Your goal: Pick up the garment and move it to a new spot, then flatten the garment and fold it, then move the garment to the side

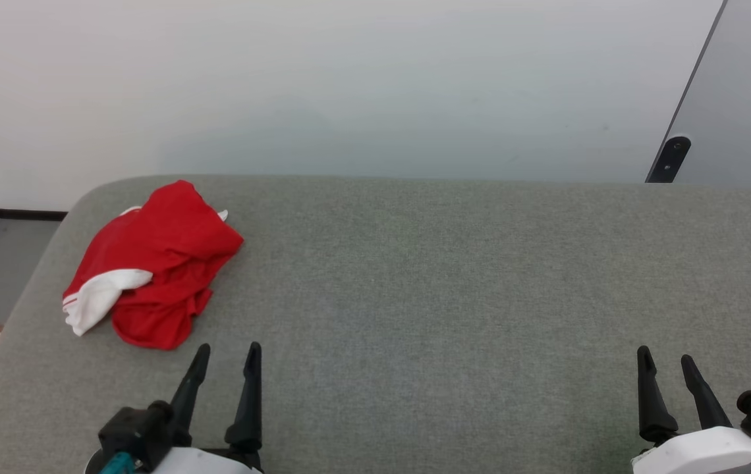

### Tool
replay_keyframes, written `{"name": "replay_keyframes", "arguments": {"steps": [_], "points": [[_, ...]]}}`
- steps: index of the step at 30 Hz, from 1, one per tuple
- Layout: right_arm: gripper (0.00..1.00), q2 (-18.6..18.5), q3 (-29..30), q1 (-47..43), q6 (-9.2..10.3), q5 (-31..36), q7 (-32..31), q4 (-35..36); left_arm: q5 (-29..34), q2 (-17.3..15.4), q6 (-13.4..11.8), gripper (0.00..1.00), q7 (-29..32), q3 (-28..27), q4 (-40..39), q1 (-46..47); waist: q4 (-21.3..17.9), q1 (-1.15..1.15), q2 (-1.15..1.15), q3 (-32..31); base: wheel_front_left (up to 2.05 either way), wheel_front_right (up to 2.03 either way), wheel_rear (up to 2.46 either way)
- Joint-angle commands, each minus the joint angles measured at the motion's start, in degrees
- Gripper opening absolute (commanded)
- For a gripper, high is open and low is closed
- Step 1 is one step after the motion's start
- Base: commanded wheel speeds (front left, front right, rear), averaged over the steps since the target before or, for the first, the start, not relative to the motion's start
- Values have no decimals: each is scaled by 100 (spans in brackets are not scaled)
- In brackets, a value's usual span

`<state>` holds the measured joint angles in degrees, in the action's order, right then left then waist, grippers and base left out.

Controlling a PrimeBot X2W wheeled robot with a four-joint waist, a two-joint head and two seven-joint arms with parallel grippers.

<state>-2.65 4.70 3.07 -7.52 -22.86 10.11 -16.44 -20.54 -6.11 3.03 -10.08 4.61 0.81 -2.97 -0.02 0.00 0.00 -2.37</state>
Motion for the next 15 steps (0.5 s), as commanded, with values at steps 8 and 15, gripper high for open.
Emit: {"name": "replay_keyframes", "arguments": {"steps": [8,15], "points": [[100,-29,-2,115,4,586,146,24,553,-102,-114,100,-147,138,-155,-51,-14,0,0,-13,0,0,0],[100,-30,-8,119,5,946,230,32,877,-127,-170,100,-227,217,-223,-54,-18,0,0,-14,0,0,0]]}}
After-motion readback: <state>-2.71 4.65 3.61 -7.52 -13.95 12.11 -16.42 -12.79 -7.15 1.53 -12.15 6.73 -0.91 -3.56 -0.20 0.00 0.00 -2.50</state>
